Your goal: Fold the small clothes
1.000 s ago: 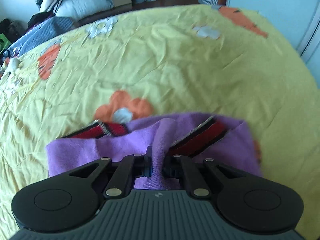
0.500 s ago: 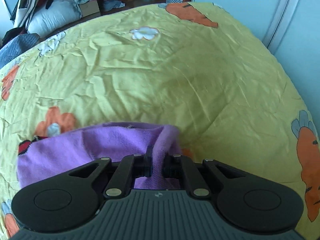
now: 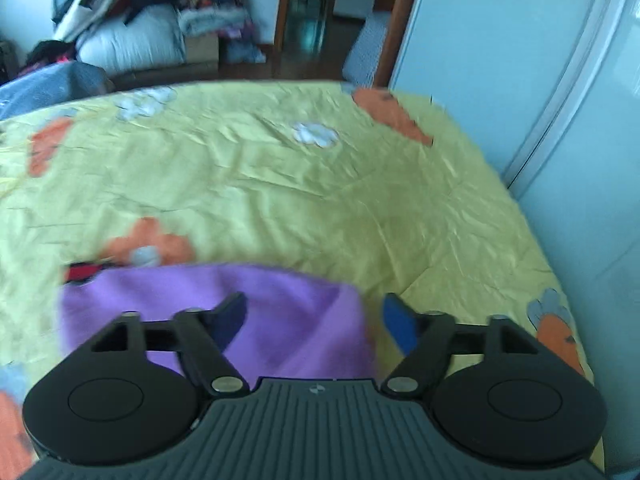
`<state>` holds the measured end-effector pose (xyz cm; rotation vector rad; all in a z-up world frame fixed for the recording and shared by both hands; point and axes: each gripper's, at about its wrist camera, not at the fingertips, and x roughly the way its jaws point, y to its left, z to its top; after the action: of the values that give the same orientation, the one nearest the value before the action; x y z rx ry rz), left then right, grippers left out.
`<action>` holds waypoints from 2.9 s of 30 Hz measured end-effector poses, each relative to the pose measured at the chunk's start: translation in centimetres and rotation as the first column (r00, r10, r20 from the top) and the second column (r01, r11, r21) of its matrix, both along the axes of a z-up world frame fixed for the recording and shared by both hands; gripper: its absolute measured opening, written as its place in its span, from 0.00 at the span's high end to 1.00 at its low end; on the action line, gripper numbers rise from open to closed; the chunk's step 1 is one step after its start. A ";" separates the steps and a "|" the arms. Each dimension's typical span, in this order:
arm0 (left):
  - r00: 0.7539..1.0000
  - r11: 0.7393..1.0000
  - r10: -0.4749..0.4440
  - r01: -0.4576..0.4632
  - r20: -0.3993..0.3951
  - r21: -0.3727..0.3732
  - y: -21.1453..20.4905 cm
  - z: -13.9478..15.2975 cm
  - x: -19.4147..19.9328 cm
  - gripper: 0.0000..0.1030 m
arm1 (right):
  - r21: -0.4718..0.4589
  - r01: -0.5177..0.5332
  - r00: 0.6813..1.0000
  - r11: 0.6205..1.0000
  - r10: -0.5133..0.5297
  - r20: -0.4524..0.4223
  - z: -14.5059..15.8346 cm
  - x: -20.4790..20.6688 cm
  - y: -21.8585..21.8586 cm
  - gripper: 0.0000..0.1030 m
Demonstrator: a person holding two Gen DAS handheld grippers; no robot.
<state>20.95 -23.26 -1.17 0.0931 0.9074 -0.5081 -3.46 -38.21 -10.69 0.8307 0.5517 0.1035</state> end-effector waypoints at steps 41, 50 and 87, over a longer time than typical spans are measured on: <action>0.998 0.981 0.015 -0.025 0.057 0.194 7.6 -9.1 -12.6 0.00 | 0.069 -0.167 0.981 0.984 0.173 -0.090 0.3 20.9 -7.7 0.96; 0.999 0.987 0.039 -0.041 0.017 0.154 8.0 -8.5 -12.3 0.00 | -0.353 -0.141 0.979 0.925 0.078 -0.187 2.9 21.7 -6.0 0.89; 0.953 0.948 0.300 -0.303 0.046 0.093 12.8 -6.5 -6.4 0.03 | -0.520 -0.353 0.932 0.778 0.342 -0.122 4.4 6.1 3.7 0.85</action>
<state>14.52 -10.46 -7.63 0.0511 0.8966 -0.1760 2.62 -34.55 -6.34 0.1711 0.7085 0.2682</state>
